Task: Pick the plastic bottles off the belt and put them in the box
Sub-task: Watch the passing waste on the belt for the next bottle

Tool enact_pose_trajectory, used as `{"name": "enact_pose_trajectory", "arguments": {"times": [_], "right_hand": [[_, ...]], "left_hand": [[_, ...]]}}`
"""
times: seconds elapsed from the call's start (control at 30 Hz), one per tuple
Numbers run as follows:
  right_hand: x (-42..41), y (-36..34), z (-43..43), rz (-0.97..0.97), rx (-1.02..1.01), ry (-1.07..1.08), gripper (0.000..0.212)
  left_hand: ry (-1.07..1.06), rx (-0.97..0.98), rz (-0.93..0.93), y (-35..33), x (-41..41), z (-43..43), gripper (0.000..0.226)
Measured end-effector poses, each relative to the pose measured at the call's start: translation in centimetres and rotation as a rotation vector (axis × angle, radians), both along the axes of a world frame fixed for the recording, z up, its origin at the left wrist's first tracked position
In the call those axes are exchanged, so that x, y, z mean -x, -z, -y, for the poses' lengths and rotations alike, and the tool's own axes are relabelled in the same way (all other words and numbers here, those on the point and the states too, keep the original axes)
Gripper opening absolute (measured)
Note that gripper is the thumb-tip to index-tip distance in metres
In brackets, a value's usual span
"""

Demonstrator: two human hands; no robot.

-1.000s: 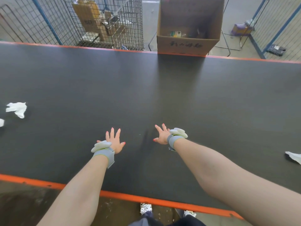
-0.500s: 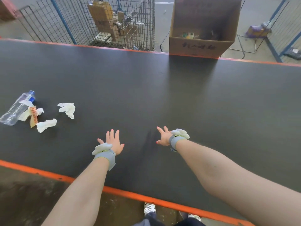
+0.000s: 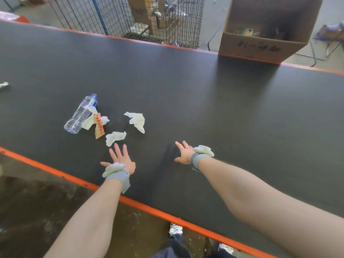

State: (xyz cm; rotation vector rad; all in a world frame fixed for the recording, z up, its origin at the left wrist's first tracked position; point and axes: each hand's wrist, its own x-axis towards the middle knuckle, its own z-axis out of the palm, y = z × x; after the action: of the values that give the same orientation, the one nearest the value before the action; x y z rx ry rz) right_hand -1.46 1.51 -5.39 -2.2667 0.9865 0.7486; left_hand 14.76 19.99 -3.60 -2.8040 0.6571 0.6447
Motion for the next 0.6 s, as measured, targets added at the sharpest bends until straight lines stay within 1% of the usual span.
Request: {"name": "enact_pose_trajectory", "arguments": {"times": [0.07,0.13,0.3,0.4,0.5,0.6], "right_hand": [[-1.3,-0.3,-0.4,0.035,-0.027,0.009,0.083],[-2.7,-0.9,-0.7,0.082,-0.047,0.02,0.082],[-6.6,-2.7,-1.2,0.268,-0.053,-0.016,0.079],[-8.7,-3.7,-1.4,0.306,-0.04,-0.025,0.077],[-10.1,-4.4,-1.8,0.351,-0.086,0.011,0.075],[-11.3,-4.2,-2.4,0.347,-0.131,0.068,0.074]], "left_hand": [[-0.009,0.051,0.023,-0.1,-0.6,-0.2,0.078],[-0.023,0.119,0.039,-0.3,-1.2,-0.3,0.073],[-0.106,0.272,0.073,-0.9,-2.9,0.1,0.063],[-0.171,0.328,0.063,-1.2,-4.0,0.5,0.06],[-0.223,0.37,0.057,-1.2,-4.9,0.8,0.056],[-0.219,0.361,0.046,-0.9,-5.5,1.2,0.054]]}}
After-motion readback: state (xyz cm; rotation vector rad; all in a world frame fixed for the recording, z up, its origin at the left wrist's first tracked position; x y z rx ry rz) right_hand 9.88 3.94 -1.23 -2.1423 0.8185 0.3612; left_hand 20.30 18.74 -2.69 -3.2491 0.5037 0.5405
